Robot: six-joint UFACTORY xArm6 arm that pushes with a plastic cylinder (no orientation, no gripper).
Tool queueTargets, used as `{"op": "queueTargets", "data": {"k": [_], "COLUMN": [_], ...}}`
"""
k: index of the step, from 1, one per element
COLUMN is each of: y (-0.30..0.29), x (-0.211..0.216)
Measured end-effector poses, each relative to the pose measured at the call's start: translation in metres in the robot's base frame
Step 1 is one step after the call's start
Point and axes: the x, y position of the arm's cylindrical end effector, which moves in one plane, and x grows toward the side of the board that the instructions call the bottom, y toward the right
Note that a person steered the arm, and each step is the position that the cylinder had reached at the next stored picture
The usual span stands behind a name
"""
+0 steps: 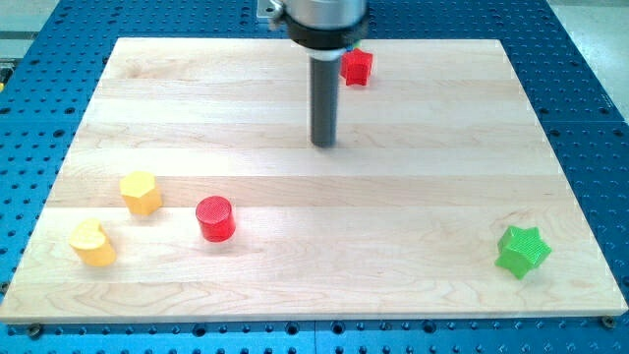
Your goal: Move the red circle parallel to the right of the hexagon
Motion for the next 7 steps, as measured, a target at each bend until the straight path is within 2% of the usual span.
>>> {"op": "queueTargets", "data": {"k": [1, 2, 3, 5, 6, 7], "y": [0.001, -0.048, -0.141, -0.167, -0.166, -0.175], "x": [0.099, 0.167, 0.175, 0.080, 0.058, 0.110]}}
